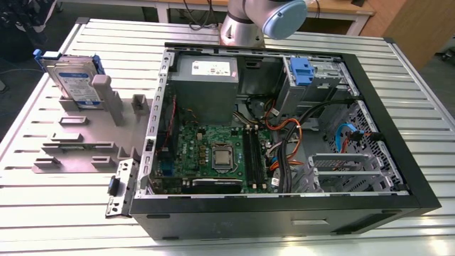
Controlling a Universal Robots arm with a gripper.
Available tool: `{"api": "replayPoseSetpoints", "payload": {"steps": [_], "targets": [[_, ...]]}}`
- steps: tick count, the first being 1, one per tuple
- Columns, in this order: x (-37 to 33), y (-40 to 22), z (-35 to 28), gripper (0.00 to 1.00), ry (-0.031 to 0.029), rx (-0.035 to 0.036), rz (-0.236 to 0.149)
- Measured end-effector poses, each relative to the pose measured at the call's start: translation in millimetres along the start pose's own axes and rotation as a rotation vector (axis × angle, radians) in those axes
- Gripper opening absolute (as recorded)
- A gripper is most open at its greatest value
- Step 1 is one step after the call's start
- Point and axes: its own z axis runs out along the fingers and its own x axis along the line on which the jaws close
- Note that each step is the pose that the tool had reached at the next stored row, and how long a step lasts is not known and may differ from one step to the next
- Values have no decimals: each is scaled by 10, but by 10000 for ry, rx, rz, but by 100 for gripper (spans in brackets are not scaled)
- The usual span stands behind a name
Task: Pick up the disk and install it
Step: 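Pick up the disk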
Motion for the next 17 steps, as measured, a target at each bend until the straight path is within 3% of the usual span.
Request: {"api": "replayPoseSetpoints", "payload": {"steps": [17], "targets": [[0, 0, 0, 11, 33, 13, -794]]}}
